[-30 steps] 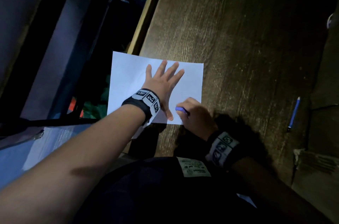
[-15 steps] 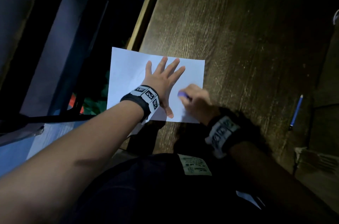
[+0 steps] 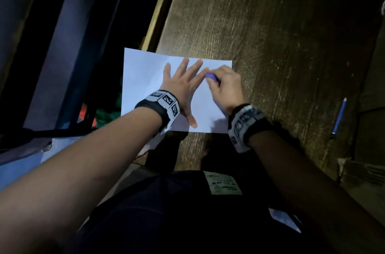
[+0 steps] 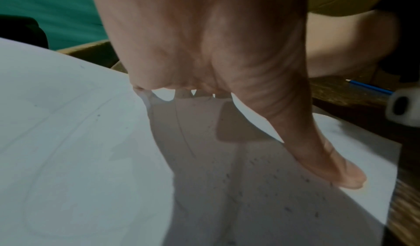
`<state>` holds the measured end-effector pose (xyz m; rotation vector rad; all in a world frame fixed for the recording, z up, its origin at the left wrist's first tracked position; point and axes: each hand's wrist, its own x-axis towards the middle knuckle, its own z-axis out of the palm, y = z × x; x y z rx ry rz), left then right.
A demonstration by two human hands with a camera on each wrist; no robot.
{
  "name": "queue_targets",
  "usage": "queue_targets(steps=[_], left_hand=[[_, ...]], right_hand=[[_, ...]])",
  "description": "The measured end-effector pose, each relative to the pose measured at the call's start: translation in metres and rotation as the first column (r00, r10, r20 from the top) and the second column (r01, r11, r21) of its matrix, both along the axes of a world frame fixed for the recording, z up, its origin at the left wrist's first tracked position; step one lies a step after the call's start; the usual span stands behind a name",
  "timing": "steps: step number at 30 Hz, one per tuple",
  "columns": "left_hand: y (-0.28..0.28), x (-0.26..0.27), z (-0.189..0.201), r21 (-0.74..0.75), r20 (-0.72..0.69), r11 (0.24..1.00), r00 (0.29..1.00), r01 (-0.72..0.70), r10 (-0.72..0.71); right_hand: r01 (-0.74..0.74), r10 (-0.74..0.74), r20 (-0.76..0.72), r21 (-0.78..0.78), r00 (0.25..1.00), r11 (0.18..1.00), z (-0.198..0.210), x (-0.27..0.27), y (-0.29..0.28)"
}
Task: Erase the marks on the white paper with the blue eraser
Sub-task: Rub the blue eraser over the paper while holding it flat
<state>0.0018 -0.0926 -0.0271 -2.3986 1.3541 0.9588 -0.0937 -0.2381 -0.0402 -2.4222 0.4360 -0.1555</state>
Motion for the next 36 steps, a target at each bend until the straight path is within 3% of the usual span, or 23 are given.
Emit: queue_targets(steps=[3, 7, 8, 13, 15, 20, 21, 24, 25, 29, 36], left_hand=[[0.000, 0.000, 0.000, -0.001, 0.006, 1.000, 1.000, -0.005, 0.005], [-0.001, -0.001, 0.000, 0.002, 0.031, 1.000, 1.000, -0.004, 0.004], [-0.001, -0.001, 0.001, 0.002, 0.029, 1.000, 1.000, -0.004, 0.004], [-0.002, -0.001, 0.006, 0.014, 0.008, 1.000, 1.000, 0.001, -0.001], [-0.002, -0.001, 0.007, 0.011, 0.012, 1.000, 1.000, -0.005, 0.005], [-0.003, 0.000, 0.008, 0.020, 0.017, 1.000, 1.000, -0.003, 0.003], [-0.003, -0.001, 0.010, 0.024, 0.016, 1.000, 1.000, 0.003, -0.004], [-0.006, -0.008, 0.019, 0.006, 0.025, 0.997, 0.997, 0.075, -0.075], [-0.008, -0.011, 0.022, -0.017, 0.011, 0.994, 0.995, 0.104, -0.104], [-0.021, -0.020, 0.022, -0.121, -0.088, 0.988, 0.990, 0.099, -0.110], [-0.016, -0.022, -0.001, -0.161, 0.008, 0.980, 0.993, 0.119, -0.119]], right_hand=[[0.064, -0.065, 0.045, 0.018, 0.997, 0.998, 0.000, -0.013, 0.017], [-0.260, 0.262, -0.116, 0.032, 0.958, 0.965, 0.006, -0.066, 0.050], [-0.262, 0.267, -0.127, 0.057, 0.955, 0.963, 0.004, -0.059, 0.043], [0.124, -0.124, 0.007, -0.013, 0.992, 0.992, -0.001, 0.003, -0.012], [0.097, -0.097, 0.045, -0.008, 0.994, 0.995, -0.002, -0.013, 0.000], [-0.194, 0.200, -0.099, 0.066, 0.975, 0.979, 0.004, -0.081, 0.028], [-0.166, 0.172, -0.072, 0.082, 0.983, 0.983, 0.004, -0.079, 0.020], [0.151, -0.148, -0.047, 0.080, 0.988, 0.985, 0.006, -0.064, -0.007], [0.194, -0.191, -0.041, 0.092, 0.981, 0.977, 0.006, -0.060, -0.015], [0.142, -0.137, -0.080, 0.059, 0.987, 0.988, 0.008, -0.049, -0.021], [0.095, -0.095, -0.026, -0.024, 0.995, 0.995, 0.000, -0.041, -0.022]])
